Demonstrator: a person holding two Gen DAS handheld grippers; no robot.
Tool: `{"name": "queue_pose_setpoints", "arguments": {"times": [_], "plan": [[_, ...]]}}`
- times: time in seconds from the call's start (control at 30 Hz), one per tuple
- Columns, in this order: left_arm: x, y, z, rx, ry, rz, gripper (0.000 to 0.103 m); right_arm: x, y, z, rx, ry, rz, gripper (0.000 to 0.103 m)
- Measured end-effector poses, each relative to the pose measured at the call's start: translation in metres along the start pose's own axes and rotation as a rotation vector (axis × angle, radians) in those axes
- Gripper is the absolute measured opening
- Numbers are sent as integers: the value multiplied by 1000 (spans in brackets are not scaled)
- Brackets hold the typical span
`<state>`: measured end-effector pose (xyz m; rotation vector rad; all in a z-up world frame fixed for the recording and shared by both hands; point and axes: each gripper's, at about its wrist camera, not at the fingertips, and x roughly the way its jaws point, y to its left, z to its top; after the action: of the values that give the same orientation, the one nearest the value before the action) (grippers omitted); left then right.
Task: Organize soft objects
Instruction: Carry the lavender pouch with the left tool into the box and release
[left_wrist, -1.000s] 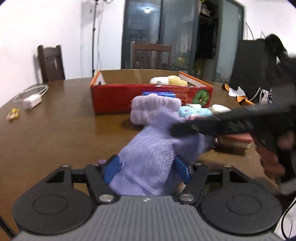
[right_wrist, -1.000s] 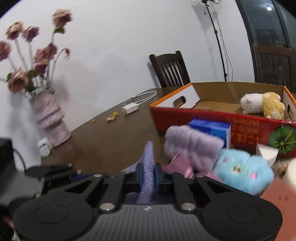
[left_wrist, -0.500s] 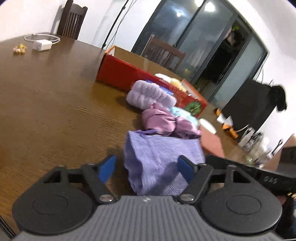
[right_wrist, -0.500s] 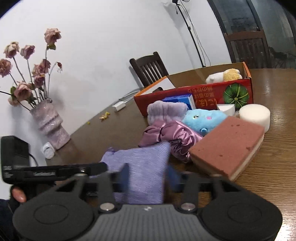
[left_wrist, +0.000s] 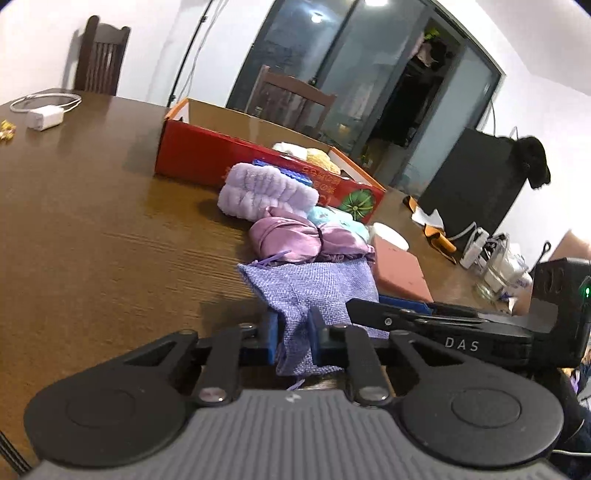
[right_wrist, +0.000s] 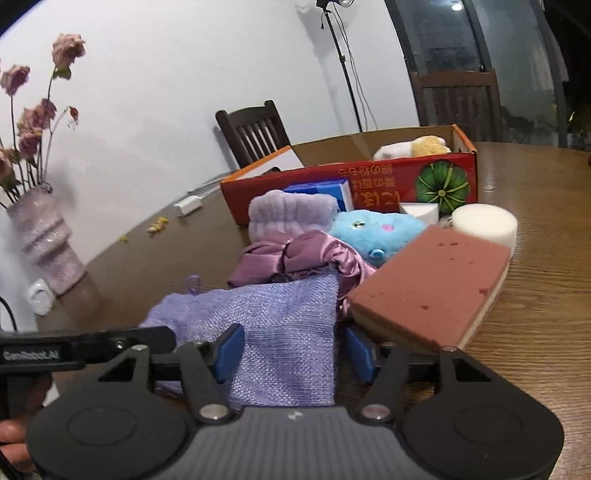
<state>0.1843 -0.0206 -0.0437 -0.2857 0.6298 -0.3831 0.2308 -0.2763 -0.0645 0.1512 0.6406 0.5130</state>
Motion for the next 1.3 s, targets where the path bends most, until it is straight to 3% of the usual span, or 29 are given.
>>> {"name": "queue_pose_setpoints", "arguments": {"times": [0.1, 0.17, 0.2, 0.27, 0.4, 0.57, 0.7, 0.87, 1.0, 1.07, 1.1, 1.13, 1.2, 1.3], "plan": [[-1, 0, 0, 28, 8, -18, 15, -2, 3, -2, 4, 3, -1, 51], [-3, 0, 0, 52, 8, -38, 13, -5, 8, -5, 2, 13, -5, 21], [-5, 0, 0, 65, 9, -56, 13, -6, 11, -7, -11, 16, -22, 12], [-8, 1, 2, 78, 10, -81, 11, -12, 19, -10, -16, 10, -33, 7], [-21, 3, 31, 102, -50, -150, 11, -34, 29, 9, 2, -68, 8, 6], [-7, 2, 121, 159, -118, -170, 11, -28, 28, 93, -92, -158, 37, 6], [55, 14, 197, 195, -102, -122, 11, 42, 7, 177, -105, -117, 43, 6], [157, 44, 269, 181, 15, 22, 9, 174, -26, 256, -54, 72, 10, 6], [233, 73, 296, 190, 132, 147, 10, 255, -45, 281, -18, 176, -28, 6], [256, 84, 302, 182, 176, 212, 15, 283, -59, 283, 35, 214, -23, 8], [262, 88, 303, 184, 186, 241, 23, 292, -66, 283, 59, 222, -16, 11], [269, 92, 303, 178, 192, 280, 50, 300, -71, 282, 78, 232, -14, 17], [267, 96, 300, 178, 160, 272, 49, 310, -82, 278, 146, 279, 4, 30], [261, 95, 299, 188, 125, 260, 52, 308, -90, 272, 179, 283, 43, 34]]}}
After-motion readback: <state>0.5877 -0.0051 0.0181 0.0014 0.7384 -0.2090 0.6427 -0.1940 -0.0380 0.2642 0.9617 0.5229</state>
